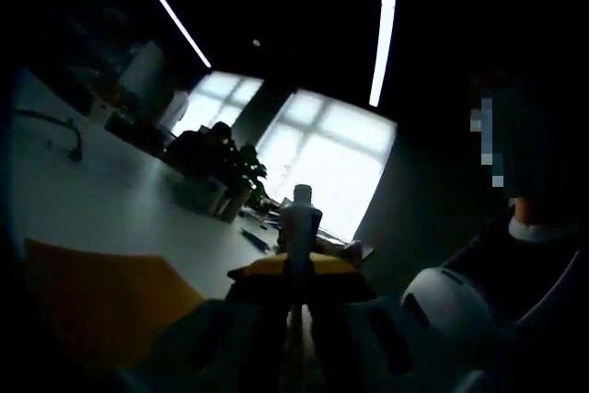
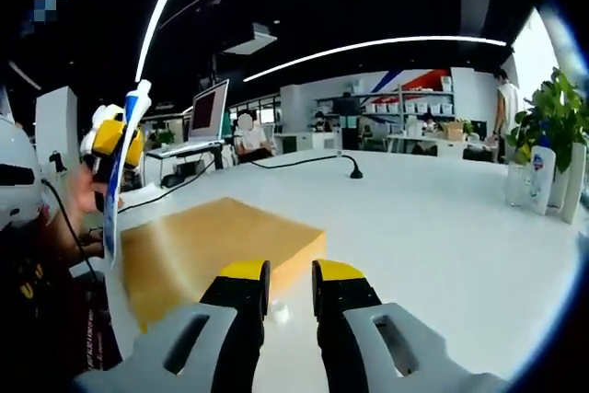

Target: Pick up the toothpaste unscrew the cap squeeze it onto the small board screw the cap back on and return it to the table

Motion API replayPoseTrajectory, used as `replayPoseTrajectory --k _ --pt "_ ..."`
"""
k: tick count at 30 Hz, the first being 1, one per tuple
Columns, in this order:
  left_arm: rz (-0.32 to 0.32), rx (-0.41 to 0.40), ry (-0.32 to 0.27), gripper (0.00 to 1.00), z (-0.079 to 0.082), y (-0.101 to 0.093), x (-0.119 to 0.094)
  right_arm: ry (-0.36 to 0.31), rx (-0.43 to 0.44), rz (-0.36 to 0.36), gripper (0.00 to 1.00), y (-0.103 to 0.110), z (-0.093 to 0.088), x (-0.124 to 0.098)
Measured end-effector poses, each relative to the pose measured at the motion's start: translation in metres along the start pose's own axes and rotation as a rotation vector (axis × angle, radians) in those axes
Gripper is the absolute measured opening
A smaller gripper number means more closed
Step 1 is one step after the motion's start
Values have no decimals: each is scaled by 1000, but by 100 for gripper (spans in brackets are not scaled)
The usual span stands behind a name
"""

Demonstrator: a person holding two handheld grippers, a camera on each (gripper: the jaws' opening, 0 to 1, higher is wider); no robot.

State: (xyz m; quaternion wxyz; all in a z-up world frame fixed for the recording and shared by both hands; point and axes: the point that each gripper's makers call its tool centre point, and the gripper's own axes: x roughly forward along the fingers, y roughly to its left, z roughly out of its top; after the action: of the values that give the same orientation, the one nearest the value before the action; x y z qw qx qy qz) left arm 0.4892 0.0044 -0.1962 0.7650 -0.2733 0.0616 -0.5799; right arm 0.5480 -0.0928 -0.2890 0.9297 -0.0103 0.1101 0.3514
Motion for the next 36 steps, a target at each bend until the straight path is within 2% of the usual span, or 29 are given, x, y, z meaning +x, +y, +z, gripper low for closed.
replayPoseTrajectory --k 4,9,12,15,17,22,29,36 --pt "9 4 -6 5 4 -1 -2 -72 38 54 19 10 22 -1" --pt "24 6 -9 5 9 1 -7 -113 81 158 16 33 41 -2" --pt "29 10 -26 5 14 2 -11 -145 136 258 16 53 53 -5" --pt "26 5 -44 5 20 2 -13 -162 247 421 16 81 62 -7" --pt "22 3 -54 5 22 1 -13 -168 283 496 18 96 65 -7" --pt "-3 -2 -83 5 29 -4 -14 -178 295 592 21 121 73 -5" --pt "-38 -19 -112 5 37 -8 -16 -162 273 675 23 149 77 3" --pt "-81 -39 -137 5 42 -11 -17 -154 268 720 19 162 80 12"
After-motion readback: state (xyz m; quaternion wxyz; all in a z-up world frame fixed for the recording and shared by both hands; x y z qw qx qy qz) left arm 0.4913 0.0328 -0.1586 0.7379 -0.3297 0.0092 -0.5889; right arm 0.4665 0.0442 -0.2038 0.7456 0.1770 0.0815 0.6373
